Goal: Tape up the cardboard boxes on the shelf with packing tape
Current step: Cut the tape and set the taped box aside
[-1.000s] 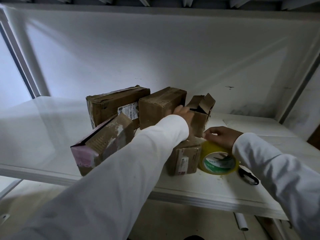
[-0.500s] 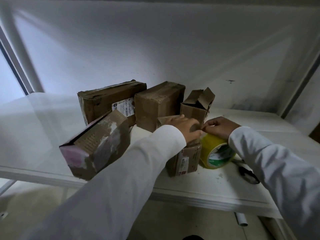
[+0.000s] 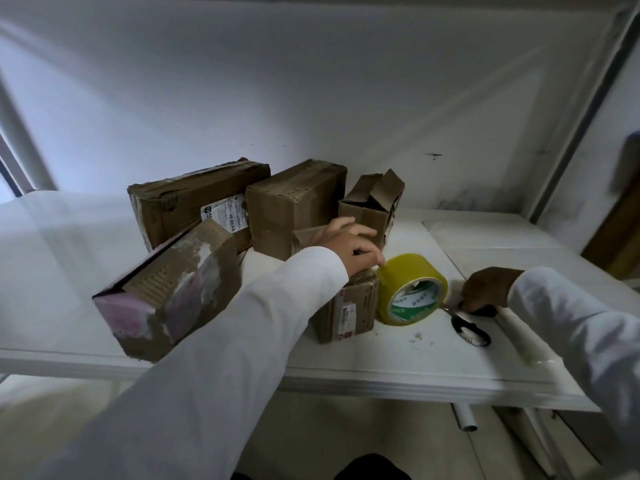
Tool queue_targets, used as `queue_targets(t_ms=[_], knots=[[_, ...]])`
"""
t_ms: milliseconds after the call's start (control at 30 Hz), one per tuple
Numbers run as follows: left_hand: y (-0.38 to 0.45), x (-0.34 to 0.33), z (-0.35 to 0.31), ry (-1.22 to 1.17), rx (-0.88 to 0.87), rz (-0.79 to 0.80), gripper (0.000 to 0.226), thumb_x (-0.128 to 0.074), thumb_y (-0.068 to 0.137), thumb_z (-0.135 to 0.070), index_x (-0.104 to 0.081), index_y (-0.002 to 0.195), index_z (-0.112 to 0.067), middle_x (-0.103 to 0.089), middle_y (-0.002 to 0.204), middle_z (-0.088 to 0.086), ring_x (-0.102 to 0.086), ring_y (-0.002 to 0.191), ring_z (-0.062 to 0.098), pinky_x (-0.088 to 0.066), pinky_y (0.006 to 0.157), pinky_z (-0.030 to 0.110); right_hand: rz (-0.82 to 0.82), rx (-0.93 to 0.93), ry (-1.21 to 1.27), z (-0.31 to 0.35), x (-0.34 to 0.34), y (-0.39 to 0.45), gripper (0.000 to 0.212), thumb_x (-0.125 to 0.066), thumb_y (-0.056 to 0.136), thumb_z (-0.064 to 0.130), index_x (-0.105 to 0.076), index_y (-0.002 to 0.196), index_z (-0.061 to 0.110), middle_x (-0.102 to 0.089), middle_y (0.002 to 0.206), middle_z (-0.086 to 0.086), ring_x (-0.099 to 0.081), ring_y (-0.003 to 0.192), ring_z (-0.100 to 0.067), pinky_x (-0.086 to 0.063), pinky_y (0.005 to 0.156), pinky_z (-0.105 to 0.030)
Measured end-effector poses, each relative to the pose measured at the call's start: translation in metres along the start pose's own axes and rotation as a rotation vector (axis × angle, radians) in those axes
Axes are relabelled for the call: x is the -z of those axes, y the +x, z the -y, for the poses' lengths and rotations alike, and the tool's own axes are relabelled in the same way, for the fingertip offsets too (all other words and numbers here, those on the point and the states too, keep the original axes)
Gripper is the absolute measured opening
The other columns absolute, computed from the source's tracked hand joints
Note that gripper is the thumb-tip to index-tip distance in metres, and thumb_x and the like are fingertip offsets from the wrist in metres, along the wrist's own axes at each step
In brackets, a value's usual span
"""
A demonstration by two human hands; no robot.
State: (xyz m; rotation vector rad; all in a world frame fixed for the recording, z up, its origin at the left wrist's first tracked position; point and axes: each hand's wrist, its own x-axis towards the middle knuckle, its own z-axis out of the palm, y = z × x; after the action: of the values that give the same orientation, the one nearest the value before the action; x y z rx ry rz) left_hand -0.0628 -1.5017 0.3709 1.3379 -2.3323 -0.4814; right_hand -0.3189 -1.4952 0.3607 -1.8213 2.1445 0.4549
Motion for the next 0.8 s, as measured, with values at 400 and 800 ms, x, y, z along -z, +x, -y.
queue_targets(t_ms=[400,800], knots=[[-0.004,0.002,-0.002,-0.052,0.046,0.036,0.02,-0.051,0.095,-0.04,-0.069,0.085,-0.043,-0.028,0.152,-0.019,-0.011,0.144,0.014,-0.01,0.117,0.047,-0.1,-0.087,-0.012,0.004,-0.023,-0.011,0.068,-0.072,0.076,0.03,-0.041,0.136,0.026,-0.051,0.131,-0.003,-0.052,0.116,-0.021,-0.041,0.089,-0.025],[-0.003,0.001,0.001,-0.058,0.047,0.039,0.022,-0.051,0.094,-0.041,-0.064,0.078,-0.048,-0.026,0.153,-0.018,-0.012,0.144,0.015,-0.012,0.117,0.048,0.018,0.11,1.028,-0.002,0.009,-0.033,0.01,-0.049,0.094,0.005,-0.054,0.1,0.01,-0.063,0.071,-0.004,-0.059,0.057,-0.011,-0.049,0.055,-0.019]])
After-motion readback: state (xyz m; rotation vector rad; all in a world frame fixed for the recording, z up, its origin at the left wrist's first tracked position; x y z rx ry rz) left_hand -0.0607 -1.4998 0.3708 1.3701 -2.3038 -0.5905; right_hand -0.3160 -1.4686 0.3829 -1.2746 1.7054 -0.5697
